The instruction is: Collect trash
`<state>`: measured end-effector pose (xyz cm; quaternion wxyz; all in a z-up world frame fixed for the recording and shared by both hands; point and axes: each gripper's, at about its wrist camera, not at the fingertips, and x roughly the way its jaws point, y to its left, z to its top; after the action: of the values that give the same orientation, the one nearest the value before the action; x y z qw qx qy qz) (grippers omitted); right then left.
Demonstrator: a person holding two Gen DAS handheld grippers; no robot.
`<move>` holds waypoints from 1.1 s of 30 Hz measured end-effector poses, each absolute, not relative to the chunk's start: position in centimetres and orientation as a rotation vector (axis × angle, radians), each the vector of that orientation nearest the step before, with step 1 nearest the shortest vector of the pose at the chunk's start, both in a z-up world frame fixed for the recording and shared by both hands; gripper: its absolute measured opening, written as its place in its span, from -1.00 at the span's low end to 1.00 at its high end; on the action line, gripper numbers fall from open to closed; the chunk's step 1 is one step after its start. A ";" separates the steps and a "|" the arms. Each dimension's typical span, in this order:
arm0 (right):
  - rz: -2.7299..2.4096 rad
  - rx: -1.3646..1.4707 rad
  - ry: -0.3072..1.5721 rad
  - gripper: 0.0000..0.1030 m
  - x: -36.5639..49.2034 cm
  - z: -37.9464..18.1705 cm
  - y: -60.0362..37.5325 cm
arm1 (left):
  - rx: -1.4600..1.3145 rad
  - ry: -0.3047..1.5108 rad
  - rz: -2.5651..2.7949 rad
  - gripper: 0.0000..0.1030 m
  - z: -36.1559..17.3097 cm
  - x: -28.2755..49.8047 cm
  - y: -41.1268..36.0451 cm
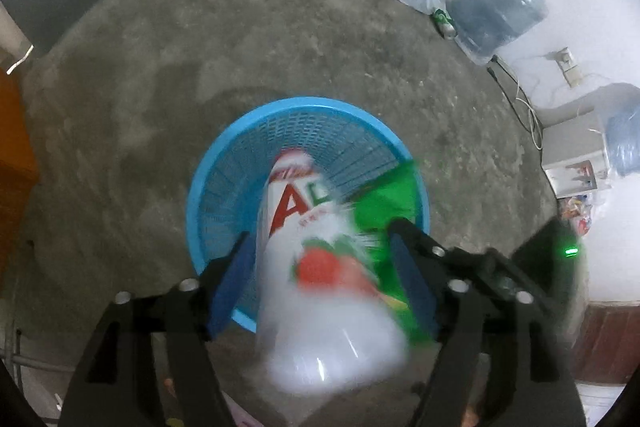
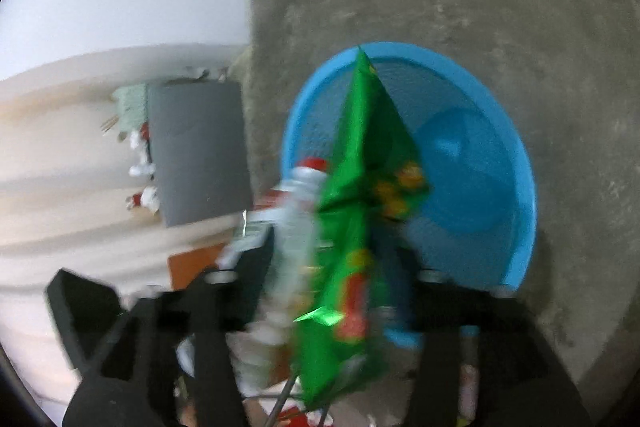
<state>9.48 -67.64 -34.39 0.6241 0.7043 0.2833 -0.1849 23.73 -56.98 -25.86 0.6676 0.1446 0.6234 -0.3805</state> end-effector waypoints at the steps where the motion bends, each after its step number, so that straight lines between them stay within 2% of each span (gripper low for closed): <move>1: -0.434 1.619 0.671 0.25 8.9 -34.9 -67.4 | 0.308 1.395 -0.861 0.47 -25.3 24.0 -56.8; 8: -0.502 1.536 0.678 0.25 7.0 -33.8 -67.1 | 0.223 1.356 -0.914 0.49 -20.0 24.1 -55.4; 14: -0.530 1.464 0.671 0.25 5.3 -31.3 -67.2 | 0.174 1.260 -0.992 0.50 -11.8 23.3 -52.4; 19: -0.551 1.378 0.690 0.25 4.4 -29.0 -66.2 | 0.142 1.171 -1.046 0.63 -4.9 22.0 -46.9; 23: -0.516 1.300 0.711 0.25 4.2 -27.2 -65.1 | 0.126 1.073 -1.066 0.66 0.9 20.7 -39.2; 25: -0.480 1.249 0.730 0.26 4.8 -26.1 -64.7 | 0.125 1.023 -1.077 0.74 3.0 20.0 -34.9; 27: -0.455 1.174 0.778 0.26 5.8 -25.2 -63.9 | 0.117 0.978 -1.072 0.89 4.4 19.6 -30.6; 33: -0.409 0.846 1.018 0.27 11.5 -24.9 -60.4 | -0.055 0.922 -0.938 0.89 6.2 18.6 -14.8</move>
<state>11.49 -60.37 -24.93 0.7694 0.3900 0.4695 -0.1883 18.61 -14.77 6.20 0.7912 -0.0254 0.4283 -0.4358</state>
